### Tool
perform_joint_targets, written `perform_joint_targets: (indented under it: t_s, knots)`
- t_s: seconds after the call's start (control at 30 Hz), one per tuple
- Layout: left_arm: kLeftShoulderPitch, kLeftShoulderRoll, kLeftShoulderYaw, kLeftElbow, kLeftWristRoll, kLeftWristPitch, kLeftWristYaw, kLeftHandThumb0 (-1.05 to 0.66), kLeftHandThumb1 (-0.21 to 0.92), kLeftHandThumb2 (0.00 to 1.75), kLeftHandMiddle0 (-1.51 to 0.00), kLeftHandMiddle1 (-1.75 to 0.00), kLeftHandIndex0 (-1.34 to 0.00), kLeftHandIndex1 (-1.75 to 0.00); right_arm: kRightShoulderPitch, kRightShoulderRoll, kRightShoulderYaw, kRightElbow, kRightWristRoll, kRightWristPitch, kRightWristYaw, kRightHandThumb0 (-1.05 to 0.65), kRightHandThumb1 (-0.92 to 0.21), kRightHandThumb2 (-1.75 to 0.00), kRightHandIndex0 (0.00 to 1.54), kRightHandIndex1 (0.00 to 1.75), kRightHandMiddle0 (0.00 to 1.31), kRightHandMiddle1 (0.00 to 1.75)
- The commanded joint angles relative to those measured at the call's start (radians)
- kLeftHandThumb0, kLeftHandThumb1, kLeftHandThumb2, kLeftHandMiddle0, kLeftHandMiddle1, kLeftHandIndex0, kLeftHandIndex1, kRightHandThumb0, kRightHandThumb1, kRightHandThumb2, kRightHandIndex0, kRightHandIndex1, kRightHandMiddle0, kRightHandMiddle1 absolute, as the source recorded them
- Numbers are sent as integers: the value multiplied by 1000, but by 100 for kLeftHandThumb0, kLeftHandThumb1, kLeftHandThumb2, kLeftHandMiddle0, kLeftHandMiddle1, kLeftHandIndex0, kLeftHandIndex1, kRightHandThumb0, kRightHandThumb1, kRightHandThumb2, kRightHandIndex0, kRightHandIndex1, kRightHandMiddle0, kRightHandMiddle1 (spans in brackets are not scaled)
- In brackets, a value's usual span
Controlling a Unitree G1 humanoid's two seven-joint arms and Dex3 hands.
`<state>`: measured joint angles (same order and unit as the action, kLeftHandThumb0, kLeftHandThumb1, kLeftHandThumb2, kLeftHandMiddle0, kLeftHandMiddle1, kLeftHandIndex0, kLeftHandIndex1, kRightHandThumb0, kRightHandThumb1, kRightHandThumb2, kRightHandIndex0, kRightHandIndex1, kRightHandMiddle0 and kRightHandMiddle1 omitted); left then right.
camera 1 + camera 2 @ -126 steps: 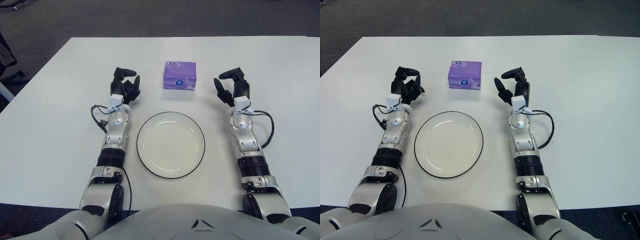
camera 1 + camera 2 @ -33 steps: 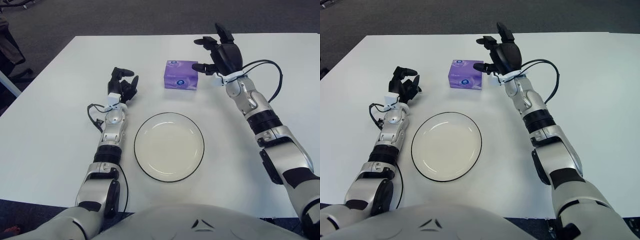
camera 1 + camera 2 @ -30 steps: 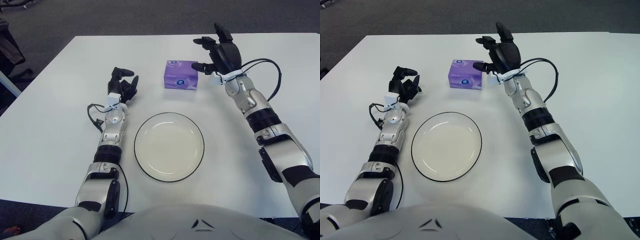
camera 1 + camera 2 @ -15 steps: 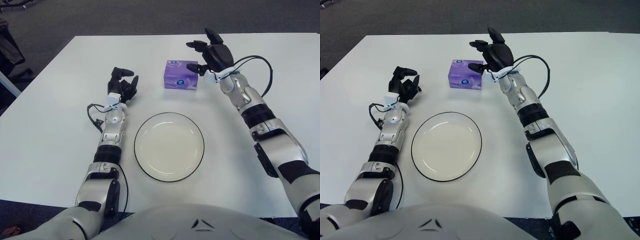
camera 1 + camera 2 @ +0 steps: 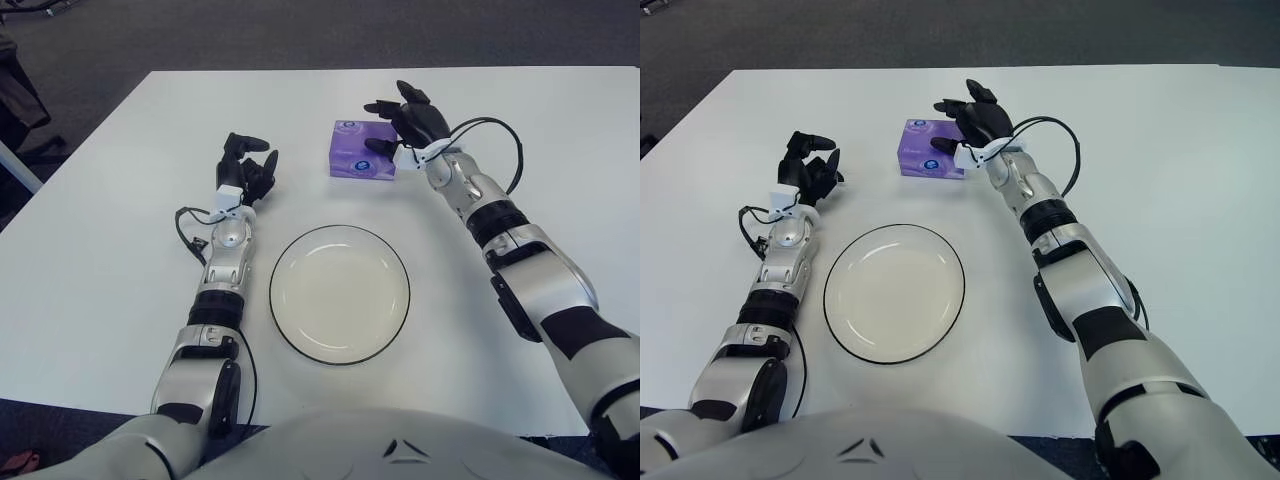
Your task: Put the tissue paper into the plate.
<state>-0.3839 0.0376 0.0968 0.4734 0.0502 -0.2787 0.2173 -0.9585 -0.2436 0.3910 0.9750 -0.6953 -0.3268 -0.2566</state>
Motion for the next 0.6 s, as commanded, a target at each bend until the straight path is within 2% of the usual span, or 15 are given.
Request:
perform_joint_targets:
  t_s: [0.0, 0.27, 0.57]
  knots:
    - [133, -27, -6, 54, 10, 10, 14, -36, 86, 45, -80, -175, -40, -157, -28, 18, 19, 26, 4, -10, 10, -64, -92, -85, 59, 0, 53, 6]
    - [139, -31, -12, 39, 13, 15, 20, -36, 85, 47, -81, -175, -40, -158, -6, 14, 54, 51, -4, -27, 20, -66, -92, -90, 58, 0, 52, 5]
    - [143, -31, -16, 30, 14, 21, 26, -37, 84, 49, -82, -175, -40, -158, 59, -29, 79, 55, -9, -82, 1, -68, -92, -94, 57, 0, 52, 4]
